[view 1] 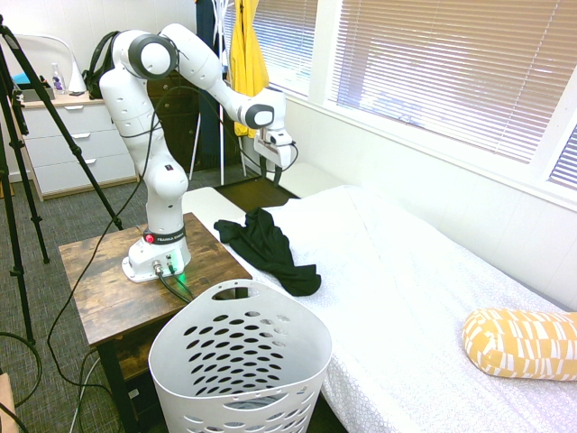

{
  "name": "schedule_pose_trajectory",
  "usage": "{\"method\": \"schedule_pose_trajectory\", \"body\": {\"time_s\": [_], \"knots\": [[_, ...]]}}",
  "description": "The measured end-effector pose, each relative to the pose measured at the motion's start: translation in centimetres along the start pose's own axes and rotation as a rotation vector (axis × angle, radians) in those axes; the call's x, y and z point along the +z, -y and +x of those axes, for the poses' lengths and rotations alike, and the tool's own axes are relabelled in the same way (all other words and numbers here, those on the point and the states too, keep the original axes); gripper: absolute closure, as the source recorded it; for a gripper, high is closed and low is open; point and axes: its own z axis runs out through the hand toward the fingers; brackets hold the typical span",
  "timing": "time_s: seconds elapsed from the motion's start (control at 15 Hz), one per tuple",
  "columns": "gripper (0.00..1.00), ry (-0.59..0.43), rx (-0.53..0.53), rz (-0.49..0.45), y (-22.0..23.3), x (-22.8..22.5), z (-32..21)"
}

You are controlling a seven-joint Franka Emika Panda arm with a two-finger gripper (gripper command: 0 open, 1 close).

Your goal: Put my clothes in the laundry bag

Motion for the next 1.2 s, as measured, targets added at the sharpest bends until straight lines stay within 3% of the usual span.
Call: {"method": "schedule_pose_trajectory", "body": {"time_s": [0.53, 0.8, 1.2], "knots": [[0.00, -0.012, 0.003, 0.000, -0.4, 1.5, 1.5], [0.00, 0.001, 0.000, 0.021, 0.3, 6.4, 3.1], [0.00, 0.087, -0.100, 0.013, 7.2, 15.5, 2.4]]}}
